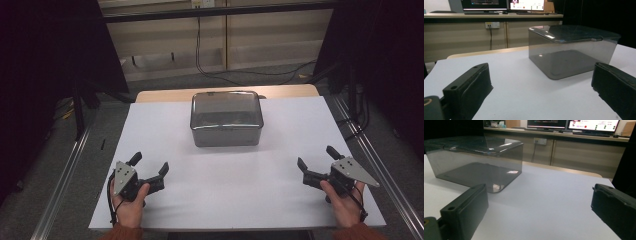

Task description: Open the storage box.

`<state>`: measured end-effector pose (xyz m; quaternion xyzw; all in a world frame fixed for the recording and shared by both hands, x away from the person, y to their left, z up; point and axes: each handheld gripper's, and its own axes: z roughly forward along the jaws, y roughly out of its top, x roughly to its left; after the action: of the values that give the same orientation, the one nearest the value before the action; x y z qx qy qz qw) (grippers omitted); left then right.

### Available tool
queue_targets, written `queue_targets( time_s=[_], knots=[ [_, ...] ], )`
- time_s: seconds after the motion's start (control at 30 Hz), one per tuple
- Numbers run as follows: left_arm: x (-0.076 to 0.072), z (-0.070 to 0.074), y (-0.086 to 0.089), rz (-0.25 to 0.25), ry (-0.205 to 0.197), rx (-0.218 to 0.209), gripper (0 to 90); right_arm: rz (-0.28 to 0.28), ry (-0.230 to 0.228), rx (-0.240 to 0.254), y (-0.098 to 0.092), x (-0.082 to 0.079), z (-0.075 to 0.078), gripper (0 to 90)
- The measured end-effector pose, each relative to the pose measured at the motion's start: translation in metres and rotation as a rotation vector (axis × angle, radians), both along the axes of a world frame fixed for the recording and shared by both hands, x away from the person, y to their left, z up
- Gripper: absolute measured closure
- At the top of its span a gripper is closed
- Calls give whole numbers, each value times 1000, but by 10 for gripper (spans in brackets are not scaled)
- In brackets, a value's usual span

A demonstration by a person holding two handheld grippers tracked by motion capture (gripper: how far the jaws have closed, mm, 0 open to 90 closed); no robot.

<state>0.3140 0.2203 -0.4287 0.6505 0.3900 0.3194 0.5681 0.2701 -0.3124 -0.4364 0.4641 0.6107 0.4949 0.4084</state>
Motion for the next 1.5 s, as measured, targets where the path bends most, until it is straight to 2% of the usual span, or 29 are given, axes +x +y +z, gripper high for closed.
queue_targets(
  time_s=[0.27, 0.4, 0.43, 0.5, 0.6, 0.67, 0.77, 0.83, 0.9, 1.0, 1.1, 1.2, 1.27, 1.5],
  knots=[
    [1, -1, 0, 2, 3, -1, 24, 30, 10, 21, 1, 1, -1, 6],
    [1, -1, -2, 6, 4, 10, 24, 45, 15, 15, 1, 1, -1, 5],
    [1, -1, -2, 1, 5, 7, 24, 56, 17, -4, 2, 1, -1, 6],
    [1, -2, -2, -10, -1, 15, 26, 65, 18, -10, 3, 2, -1, 6],
    [0, -2, -4, -16, 0, 12, 29, 78, 16, 0, 5, 2, -1, 6],
    [0, -2, -3, -11, 2, 17, 29, 90, 26, -8, 9, 3, -1, 5],
    [0, -2, -3, -9, 4, 11, 30, 93, 10, -15, 13, 5, -1, 4],
    [0, -3, -4, -11, 8, 17, 30, 89, 9, -13, 14, 5, -1, 7],
    [0, -3, -5, -24, 18, 2, 41, 101, 15, -1, 17, 7, -2, 7],
    [0, -3, -7, -23, 12, 9, 41, 111, 17, 7, 19, 9, -3, 7],
    [1, -3, -8, -5, 9, 21, 40, 131, 17, 2, 24, 12, -3, 7],
    [1, -3, -7, 0, 12, 14, 40, 156, 19, 4, 32, 17, -2, 7],
    [1, -3, -7, -1, 12, 14, 40, 177, 24, 10, 37, 19, -2, 3],
    [2, -4, -6, -12, 20, 11, 40, 202, 13, 8, 51, 26, 1, 3]
  ],
)
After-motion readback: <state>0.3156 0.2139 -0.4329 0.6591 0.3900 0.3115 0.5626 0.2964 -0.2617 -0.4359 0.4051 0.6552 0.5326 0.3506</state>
